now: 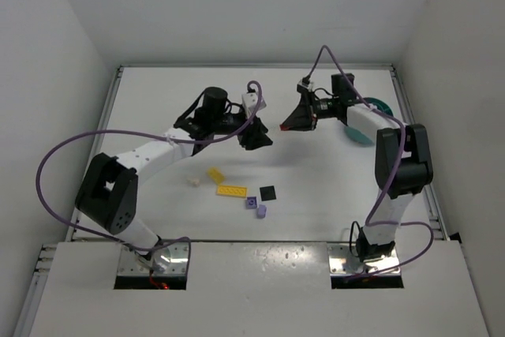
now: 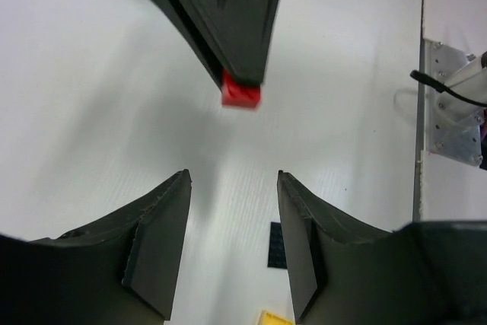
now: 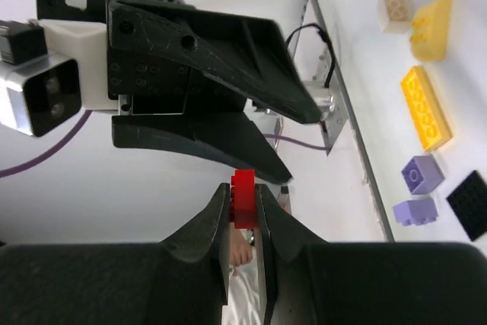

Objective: Sort the legos into containers by color

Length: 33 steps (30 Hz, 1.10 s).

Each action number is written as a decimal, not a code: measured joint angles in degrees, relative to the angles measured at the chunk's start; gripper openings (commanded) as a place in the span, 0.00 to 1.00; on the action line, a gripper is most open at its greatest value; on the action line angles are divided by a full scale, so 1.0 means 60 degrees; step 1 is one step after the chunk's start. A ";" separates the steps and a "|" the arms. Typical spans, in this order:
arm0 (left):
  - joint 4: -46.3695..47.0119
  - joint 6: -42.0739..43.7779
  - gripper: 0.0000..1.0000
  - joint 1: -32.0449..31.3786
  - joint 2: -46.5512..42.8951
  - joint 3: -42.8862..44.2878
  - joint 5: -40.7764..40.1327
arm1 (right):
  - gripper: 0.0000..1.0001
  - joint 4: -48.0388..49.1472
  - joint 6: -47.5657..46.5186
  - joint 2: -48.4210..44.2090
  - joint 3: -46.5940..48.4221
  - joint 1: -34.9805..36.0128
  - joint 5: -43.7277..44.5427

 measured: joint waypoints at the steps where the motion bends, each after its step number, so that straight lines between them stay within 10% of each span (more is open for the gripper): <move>1: -0.0146 0.0080 0.55 0.0033 -0.0076 0.0000 -0.0033 | 0.00 -0.0058 -0.0036 0.0000 0.0004 -0.0127 0.0051; 14: -0.1712 0.0561 0.59 0.0637 -0.1067 0.0106 -0.0790 | 0.00 -0.6841 -0.6455 -0.0306 0.3439 -0.1038 0.7267; 22: -0.2907 0.0878 0.66 0.1024 -0.1111 0.0765 -0.2171 | 0.00 -0.7023 -0.7792 -0.1508 0.1763 -0.1053 1.2327; 24: -0.3053 0.0812 1.00 0.1137 -0.1111 0.0758 -0.2506 | 0.00 -0.6940 -0.7909 -0.1829 0.1475 -0.1115 1.3216; 33: -0.3359 -0.0328 1.00 0.2025 -0.1111 0.0747 -0.3843 | 0.00 -0.6007 -0.7916 -0.1894 0.1071 -0.1603 1.5234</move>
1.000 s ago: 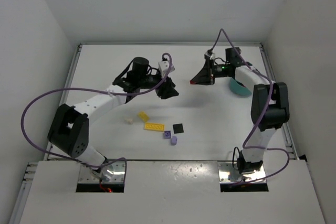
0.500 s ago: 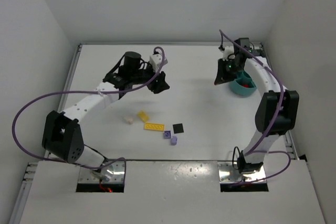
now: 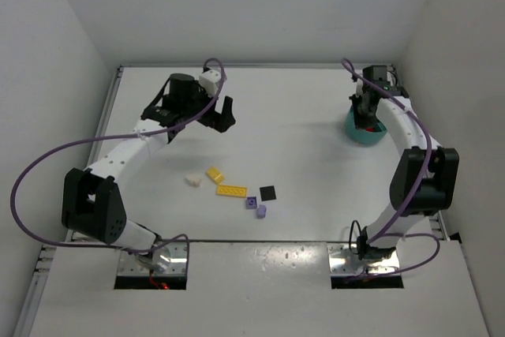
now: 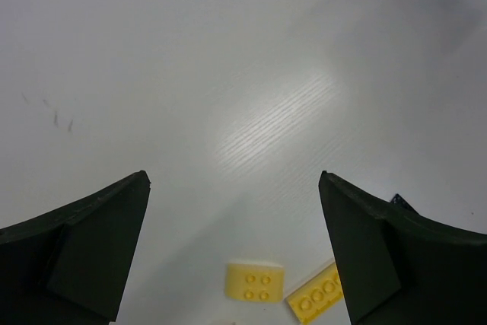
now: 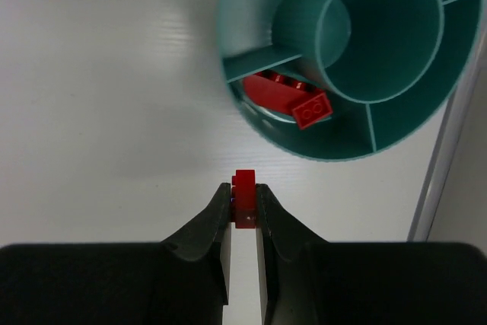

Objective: Sort the legos into containers by color

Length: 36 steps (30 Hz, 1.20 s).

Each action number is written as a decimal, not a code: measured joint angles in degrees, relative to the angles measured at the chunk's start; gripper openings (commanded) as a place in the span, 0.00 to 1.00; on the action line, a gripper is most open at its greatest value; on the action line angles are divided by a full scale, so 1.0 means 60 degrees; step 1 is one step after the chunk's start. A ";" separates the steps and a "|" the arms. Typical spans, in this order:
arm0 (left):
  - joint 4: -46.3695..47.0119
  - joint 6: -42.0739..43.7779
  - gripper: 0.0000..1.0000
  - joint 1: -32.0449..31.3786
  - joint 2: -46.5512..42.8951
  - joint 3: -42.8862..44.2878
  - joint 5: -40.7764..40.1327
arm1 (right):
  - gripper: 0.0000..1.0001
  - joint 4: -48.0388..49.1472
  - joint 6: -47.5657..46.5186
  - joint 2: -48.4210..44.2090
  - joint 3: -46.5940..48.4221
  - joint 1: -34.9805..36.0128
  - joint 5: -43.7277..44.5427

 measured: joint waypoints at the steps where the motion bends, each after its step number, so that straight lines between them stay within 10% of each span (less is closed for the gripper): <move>1: 0.0000 -0.0011 1.00 0.0091 0.0000 0.0000 -0.0117 | 0.00 0.0073 0.0000 0.0062 0.0004 -0.0073 0.0095; 16: 0.0124 0.0080 1.00 0.0419 -0.0026 -0.0182 -0.0157 | 0.00 0.0357 0.0204 0.1366 0.0648 -0.0710 0.0481; 27: 0.0284 0.0146 1.00 0.0423 -0.0073 -0.0390 -0.0131 | 0.35 0.0357 0.0262 0.1457 0.0831 -0.0816 0.0579; 36: 0.0066 0.1107 0.95 0.0426 -0.0168 -0.0692 0.0525 | 0.37 0.0168 0.0215 0.1242 0.0867 -0.0820 -0.0076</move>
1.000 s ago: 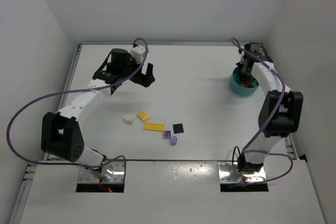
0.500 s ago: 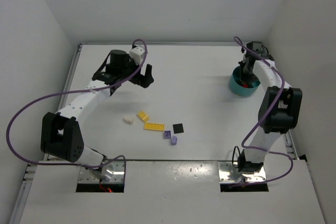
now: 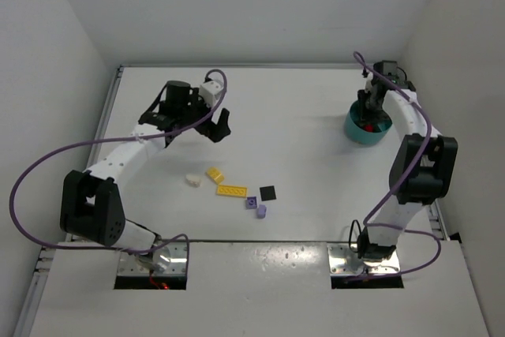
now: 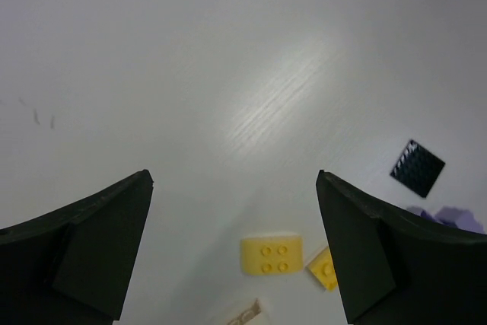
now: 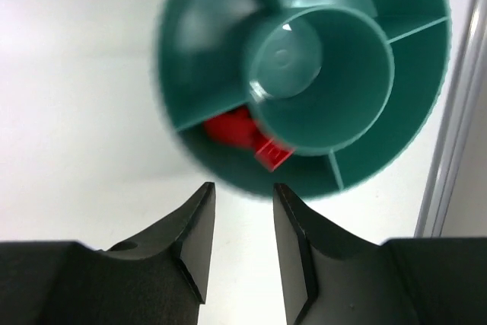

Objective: Sort the legos into containers by color

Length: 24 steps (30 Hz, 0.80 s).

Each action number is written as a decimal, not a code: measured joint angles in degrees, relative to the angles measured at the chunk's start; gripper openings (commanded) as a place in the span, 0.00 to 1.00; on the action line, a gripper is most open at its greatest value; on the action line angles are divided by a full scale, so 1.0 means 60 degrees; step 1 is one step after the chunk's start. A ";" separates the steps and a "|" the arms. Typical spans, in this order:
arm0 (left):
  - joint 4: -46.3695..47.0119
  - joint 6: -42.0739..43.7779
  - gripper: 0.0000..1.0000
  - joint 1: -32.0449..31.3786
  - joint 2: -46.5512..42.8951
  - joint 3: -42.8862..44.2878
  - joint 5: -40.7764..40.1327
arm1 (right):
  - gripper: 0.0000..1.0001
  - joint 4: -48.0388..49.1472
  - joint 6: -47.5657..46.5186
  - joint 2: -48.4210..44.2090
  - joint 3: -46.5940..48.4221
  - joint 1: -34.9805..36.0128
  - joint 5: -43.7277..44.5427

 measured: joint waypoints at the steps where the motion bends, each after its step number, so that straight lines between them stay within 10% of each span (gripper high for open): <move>1: -0.0240 0.0426 0.94 0.0004 -0.0029 -0.0029 0.0321 | 0.37 -0.0160 -0.0095 -0.0186 0.0051 -0.0004 -0.0328; 11: -0.3810 0.5249 0.89 0.0004 0.0076 -0.0382 0.1814 | 0.40 -0.1985 -0.1996 -0.1727 0.0954 0.0066 -0.4248; 24: -0.4747 0.6947 0.89 -0.1228 0.0601 -0.1344 0.0790 | 0.41 -0.2878 -0.2470 -0.1548 0.0459 0.0204 -0.6124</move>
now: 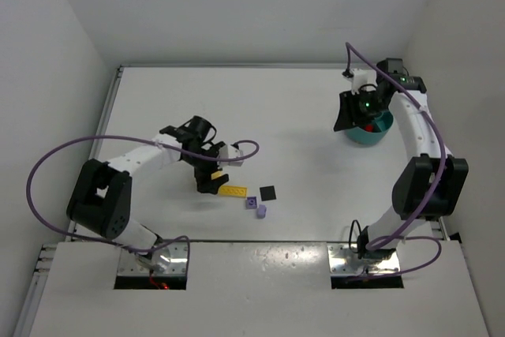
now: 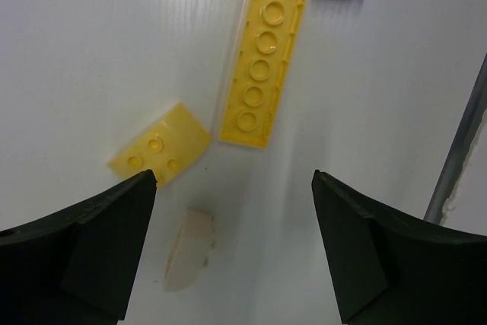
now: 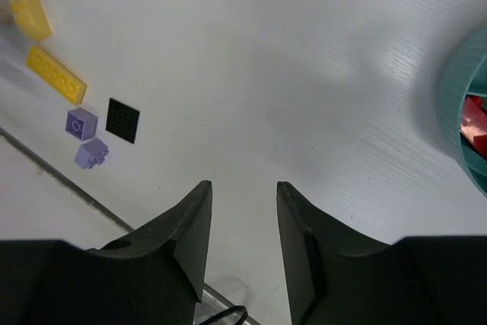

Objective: Sort the legos into containers by color

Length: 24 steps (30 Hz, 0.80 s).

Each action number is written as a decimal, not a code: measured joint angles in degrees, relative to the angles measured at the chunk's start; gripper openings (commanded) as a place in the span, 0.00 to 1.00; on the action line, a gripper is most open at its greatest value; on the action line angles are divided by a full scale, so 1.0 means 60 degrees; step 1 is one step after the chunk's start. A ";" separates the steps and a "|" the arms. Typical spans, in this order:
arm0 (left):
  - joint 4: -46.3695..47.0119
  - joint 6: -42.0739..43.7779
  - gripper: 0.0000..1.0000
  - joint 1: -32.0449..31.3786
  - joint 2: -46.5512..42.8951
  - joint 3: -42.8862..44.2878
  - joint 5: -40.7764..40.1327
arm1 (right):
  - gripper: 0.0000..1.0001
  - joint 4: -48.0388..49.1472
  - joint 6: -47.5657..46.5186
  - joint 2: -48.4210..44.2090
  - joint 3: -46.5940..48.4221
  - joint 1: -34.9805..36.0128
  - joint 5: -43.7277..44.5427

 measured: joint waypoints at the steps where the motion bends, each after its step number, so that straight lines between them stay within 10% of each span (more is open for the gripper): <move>1: 0.0058 0.0007 0.89 -0.0087 -0.0007 -0.0025 0.0007 | 0.41 -0.0007 0.0000 0.0000 -0.0015 0.0004 -0.0025; 24: 0.4186 -0.2291 0.83 -0.4728 -0.0375 -0.1665 -0.1144 | 0.41 0.0251 0.0492 0.0000 -0.0743 0.0004 0.0423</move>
